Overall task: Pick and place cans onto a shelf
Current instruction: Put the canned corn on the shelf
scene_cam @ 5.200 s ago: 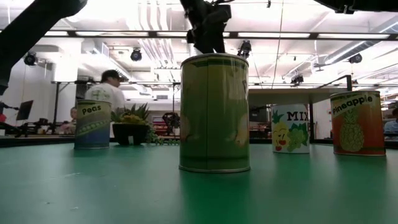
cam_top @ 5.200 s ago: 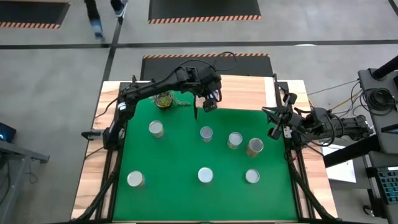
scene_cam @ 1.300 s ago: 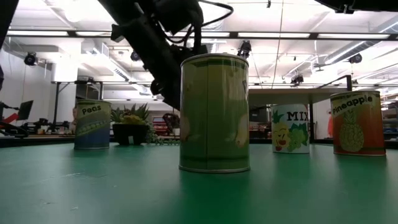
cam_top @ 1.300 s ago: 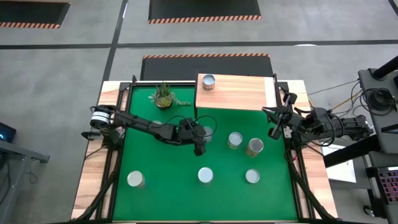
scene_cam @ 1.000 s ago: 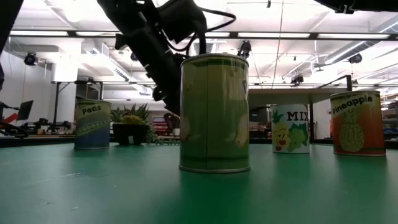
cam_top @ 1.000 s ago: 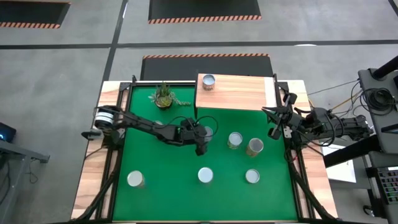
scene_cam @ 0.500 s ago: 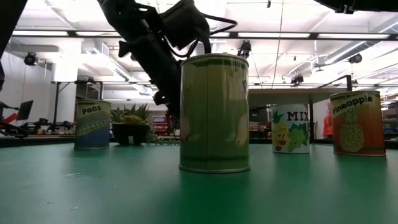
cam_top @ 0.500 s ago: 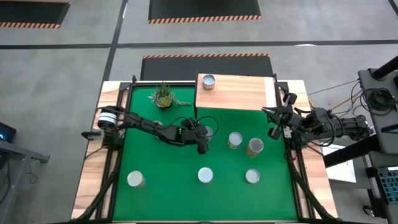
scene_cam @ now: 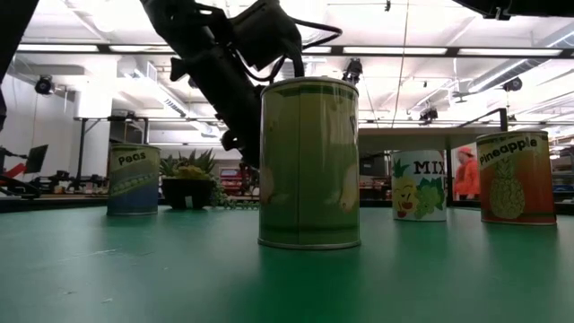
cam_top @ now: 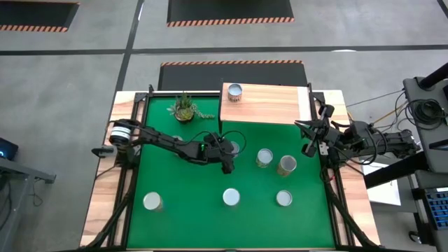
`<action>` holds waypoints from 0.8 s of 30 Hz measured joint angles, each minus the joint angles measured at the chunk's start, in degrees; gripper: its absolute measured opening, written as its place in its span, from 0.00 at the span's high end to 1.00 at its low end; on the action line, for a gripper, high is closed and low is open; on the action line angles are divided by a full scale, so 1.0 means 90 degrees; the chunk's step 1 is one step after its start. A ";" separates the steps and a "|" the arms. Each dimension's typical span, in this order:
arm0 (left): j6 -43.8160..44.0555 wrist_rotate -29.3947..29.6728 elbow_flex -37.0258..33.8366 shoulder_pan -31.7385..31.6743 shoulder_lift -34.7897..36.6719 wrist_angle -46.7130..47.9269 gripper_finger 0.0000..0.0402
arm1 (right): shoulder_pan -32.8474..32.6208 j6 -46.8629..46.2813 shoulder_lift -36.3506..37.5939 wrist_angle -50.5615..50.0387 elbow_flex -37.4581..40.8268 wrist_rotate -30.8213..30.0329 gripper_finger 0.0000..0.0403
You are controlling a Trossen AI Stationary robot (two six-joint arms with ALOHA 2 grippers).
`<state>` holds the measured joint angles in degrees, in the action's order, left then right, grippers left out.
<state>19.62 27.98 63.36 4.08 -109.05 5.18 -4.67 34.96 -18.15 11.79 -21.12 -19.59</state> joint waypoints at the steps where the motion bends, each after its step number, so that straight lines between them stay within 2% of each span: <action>1: -0.0096 -0.0018 0.0001 0.0022 0.0020 0.0005 0.33 | 0.0000 0.0000 0.0000 -0.0002 0.0000 0.0000 0.97; 5: -0.0767 -0.0522 0.0158 0.0239 0.0184 0.0049 0.32 | 0.0000 0.0002 0.0000 -0.0005 0.0000 -0.0002 0.97; 9: -0.1422 -0.0952 0.0664 0.0475 0.0473 0.0345 0.32 | 0.0000 0.0015 0.0000 -0.0007 0.0001 -0.0002 0.97; 12: -0.1693 -0.0949 0.1377 0.0511 0.0649 0.1175 0.32 | 0.0000 0.0010 0.0000 -0.0007 0.0000 -0.0002 0.97; 17: -0.1858 -0.0564 0.2743 0.0276 0.0745 0.2570 0.32 | 0.0000 -0.0051 0.0000 -0.0001 0.0000 -0.0001 0.97; 20: -0.1864 -0.0271 0.3286 -0.0027 0.0745 0.2993 0.32 | 0.0000 -0.0051 0.0000 0.0000 0.0000 0.0000 0.97; 24: -0.1812 -0.0219 0.3628 -0.0571 0.0745 0.3140 0.32 | 0.0000 -0.0046 0.0000 -0.0002 0.0000 0.0000 0.97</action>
<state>3.32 26.01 96.01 -1.07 -102.35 33.44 -4.67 34.54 -18.15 11.77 -21.12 -19.59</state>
